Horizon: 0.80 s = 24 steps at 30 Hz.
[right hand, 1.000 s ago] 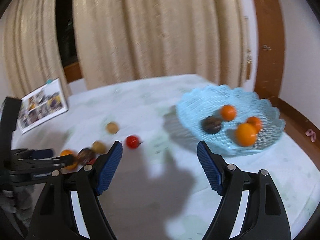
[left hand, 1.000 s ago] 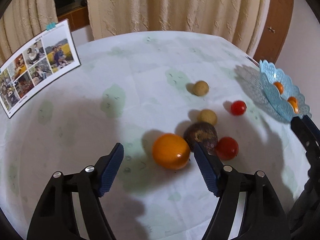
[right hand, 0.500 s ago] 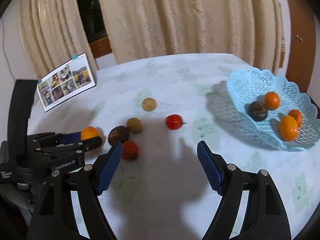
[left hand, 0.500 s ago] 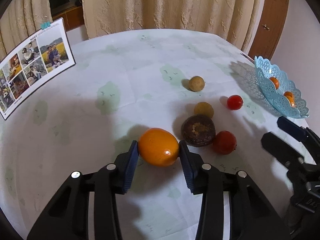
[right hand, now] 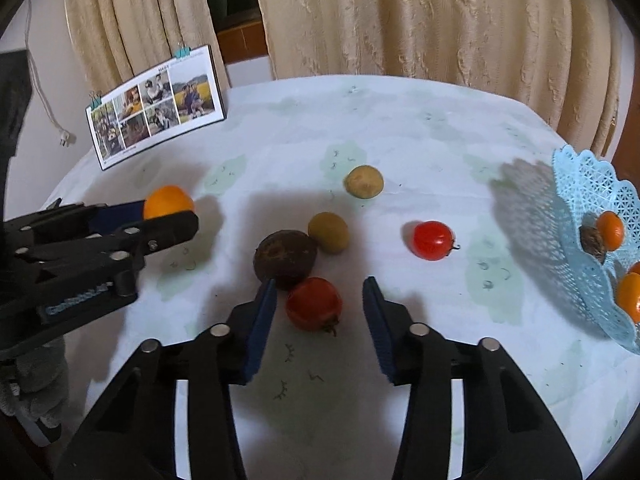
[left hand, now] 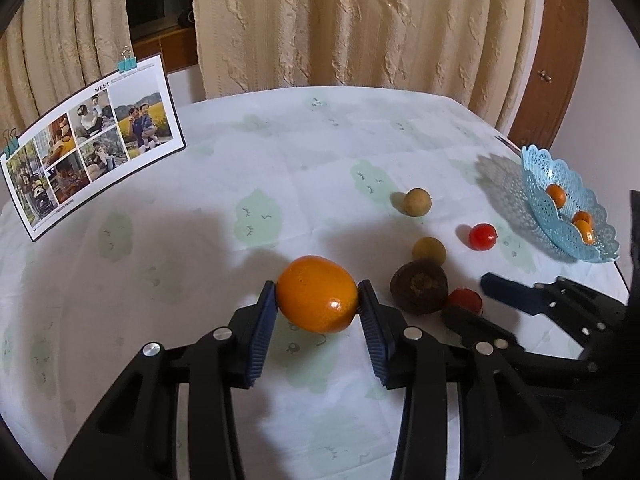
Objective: Organize fruits
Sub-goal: 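Grasp the red tomato and drop it into the basket with the right gripper while the left holds the orange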
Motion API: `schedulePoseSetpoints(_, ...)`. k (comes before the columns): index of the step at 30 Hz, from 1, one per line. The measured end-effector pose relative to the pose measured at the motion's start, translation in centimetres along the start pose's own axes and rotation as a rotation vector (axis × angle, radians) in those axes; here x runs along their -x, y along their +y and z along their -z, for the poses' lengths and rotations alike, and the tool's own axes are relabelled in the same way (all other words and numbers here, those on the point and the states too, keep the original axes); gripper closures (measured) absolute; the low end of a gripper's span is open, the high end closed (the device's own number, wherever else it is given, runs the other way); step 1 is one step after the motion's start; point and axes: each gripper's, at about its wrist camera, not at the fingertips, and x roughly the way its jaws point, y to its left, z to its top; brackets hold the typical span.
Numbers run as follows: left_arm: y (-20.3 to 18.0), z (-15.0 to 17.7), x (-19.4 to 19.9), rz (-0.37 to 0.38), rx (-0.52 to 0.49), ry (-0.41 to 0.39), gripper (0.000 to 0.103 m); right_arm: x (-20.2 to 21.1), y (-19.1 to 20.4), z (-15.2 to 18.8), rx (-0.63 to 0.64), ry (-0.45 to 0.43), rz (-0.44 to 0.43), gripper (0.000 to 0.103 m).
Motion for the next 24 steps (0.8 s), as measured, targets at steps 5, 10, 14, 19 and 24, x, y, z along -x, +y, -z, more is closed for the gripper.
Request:
schedulePoseSetpoints(5, 0.1, 0.0, 0.0, -0.001, 0.004, -0.001, 0.061, -0.2, 0.2, 0.1, 0.008, 0.012, -0.009, 0.073)
schedulePoseSetpoints(10, 0.0, 0.0, 0.0, -0.003, 0.004, 0.000, 0.061, 1.2, 0.0, 0.3, -0.012, -0.023, 0.000, 0.073)
schedulePoseSetpoints(14, -0.1, 0.0, 0.0, -0.005, 0.002, 0.000, 0.061, 3.4, -1.5, 0.1, -0.060, -0.085, 0.022, 0.073)
schedulePoseSetpoints(19, -0.3, -0.1, 0.1, -0.006, -0.006, -0.002, 0.061, 6.1, -4.8, -0.2, -0.147, -0.158, 0.080, 0.073)
schedulePoseSetpoints(24, -0.8, -0.2, 0.3, -0.007, -0.015, -0.006, 0.061, 8.4, -8.4, 0.0, -0.230, -0.219, 0.144, 0.073)
